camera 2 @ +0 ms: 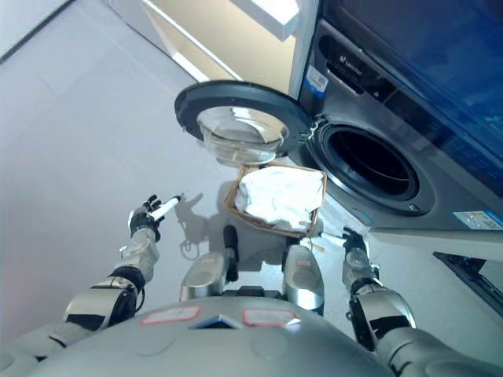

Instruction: Put the clothes in the basket into the washing machine.

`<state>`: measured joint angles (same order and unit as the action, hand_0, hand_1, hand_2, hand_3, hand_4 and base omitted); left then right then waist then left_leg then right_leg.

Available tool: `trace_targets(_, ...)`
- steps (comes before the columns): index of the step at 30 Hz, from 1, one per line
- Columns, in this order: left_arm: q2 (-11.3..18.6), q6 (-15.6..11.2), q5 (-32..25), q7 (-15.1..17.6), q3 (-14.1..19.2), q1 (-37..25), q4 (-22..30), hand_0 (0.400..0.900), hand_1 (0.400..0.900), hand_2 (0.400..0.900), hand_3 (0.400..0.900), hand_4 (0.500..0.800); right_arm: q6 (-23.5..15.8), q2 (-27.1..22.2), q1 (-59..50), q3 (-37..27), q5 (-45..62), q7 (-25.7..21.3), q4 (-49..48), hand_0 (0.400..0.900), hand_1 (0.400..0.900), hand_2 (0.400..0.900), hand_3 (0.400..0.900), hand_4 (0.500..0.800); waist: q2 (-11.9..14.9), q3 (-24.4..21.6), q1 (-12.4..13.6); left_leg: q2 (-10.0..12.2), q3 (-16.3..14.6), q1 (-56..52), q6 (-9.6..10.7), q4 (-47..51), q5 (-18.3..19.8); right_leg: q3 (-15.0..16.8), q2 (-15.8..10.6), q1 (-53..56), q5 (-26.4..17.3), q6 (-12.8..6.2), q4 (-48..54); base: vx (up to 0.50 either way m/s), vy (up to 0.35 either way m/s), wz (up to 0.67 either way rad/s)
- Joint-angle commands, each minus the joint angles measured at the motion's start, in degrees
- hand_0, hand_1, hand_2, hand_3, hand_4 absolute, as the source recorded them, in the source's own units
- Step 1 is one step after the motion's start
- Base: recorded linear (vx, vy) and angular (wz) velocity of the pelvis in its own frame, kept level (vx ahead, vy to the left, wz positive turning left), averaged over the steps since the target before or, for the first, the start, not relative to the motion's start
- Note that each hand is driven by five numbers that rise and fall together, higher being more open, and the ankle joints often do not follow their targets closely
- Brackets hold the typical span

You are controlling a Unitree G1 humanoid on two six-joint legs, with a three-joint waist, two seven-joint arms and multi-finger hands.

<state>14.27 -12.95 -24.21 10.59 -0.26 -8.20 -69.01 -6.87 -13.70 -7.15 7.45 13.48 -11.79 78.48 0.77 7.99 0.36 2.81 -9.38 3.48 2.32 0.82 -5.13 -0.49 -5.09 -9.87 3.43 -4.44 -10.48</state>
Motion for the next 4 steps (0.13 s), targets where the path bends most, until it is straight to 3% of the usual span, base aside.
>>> trace_targets(1,0.94,-0.99,3.75,-0.38,1.92,-0.28,-1.35,0.900,0.900,0.900,0.900,0.800,-0.23,-0.57,-0.91,-0.68,-1.84,-0.07,1.65,0.900,0.900,0.900,0.900,0.800,0.40,-3.17,-0.55,-3.41,0.38,0.49,-0.01,-0.48,3.53,-0.33,1.51,1.06,-9.50,-1.77,8.55,0.09,0.028,-0.11)
trace_targets(2,0.93,-0.99,3.75,-0.38,1.91,-0.24,-1.33,0.900,0.900,0.900,0.900,0.800,-0.22,-0.58,-0.87,-0.67,-1.84,-0.07,1.63,0.900,0.900,0.900,0.900,0.800,0.39,-3.11,-0.52,-3.42,0.35,0.34,-0.01,-0.38,3.50,-0.31,1.52,1.17,-9.50,-1.78,8.59,0.10,0.035,-0.04)
trace_targets(4,5.10,-1.03,3.97,-4.03,7.73,6.88,-2.14,0.900,0.900,0.900,0.900,0.800,-0.61,-1.34,0.41,-3.20,-1.05,0.70,1.34,0.900,0.900,0.900,0.900,0.800,0.13,-3.80,1.26,-3.81,1.13,-1.01,-0.26,0.93,3.03,-0.83,1.33,2.79,-9.28,-1.91,8.85,0.04,0.016,0.14)
